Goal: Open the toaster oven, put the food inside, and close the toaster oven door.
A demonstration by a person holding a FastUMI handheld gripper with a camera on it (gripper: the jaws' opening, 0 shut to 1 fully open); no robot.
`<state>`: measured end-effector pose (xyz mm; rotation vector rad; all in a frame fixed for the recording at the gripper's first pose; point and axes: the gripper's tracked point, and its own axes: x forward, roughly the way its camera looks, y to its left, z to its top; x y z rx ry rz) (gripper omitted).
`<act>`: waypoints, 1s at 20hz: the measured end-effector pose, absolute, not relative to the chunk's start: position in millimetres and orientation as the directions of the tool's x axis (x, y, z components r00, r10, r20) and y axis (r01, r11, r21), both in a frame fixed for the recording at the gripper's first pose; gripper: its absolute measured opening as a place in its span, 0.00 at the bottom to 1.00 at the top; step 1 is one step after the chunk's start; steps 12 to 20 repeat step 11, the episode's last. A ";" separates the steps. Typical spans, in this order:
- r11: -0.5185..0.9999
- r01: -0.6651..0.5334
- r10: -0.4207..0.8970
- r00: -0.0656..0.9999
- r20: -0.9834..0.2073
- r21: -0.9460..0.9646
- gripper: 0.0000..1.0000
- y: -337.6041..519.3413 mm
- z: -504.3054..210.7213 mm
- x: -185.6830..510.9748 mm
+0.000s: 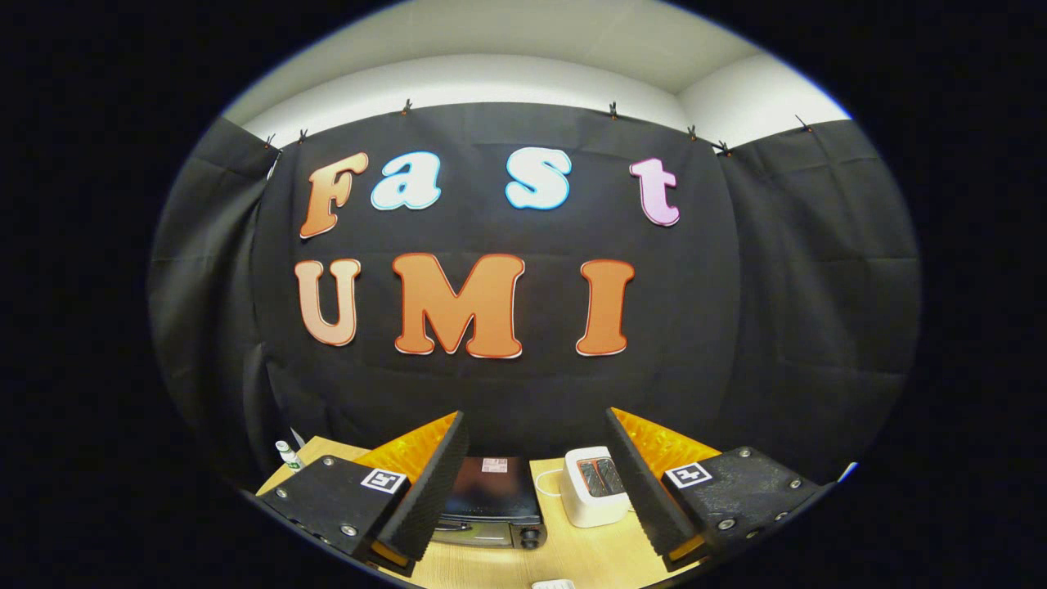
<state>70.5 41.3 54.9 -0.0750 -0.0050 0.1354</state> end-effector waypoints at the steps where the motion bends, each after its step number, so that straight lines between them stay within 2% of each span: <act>1: 0.988 -0.140 0.141 0.990 0.007 -0.067 0.99 40.8 56.9 69.4; 8: 0.990 -0.129 0.127 0.991 -0.032 -0.058 0.99 39.8 34.0 77.9; 20: 0.990 -0.132 0.131 0.991 -0.021 -0.054 0.99 43.1 36.2 80.1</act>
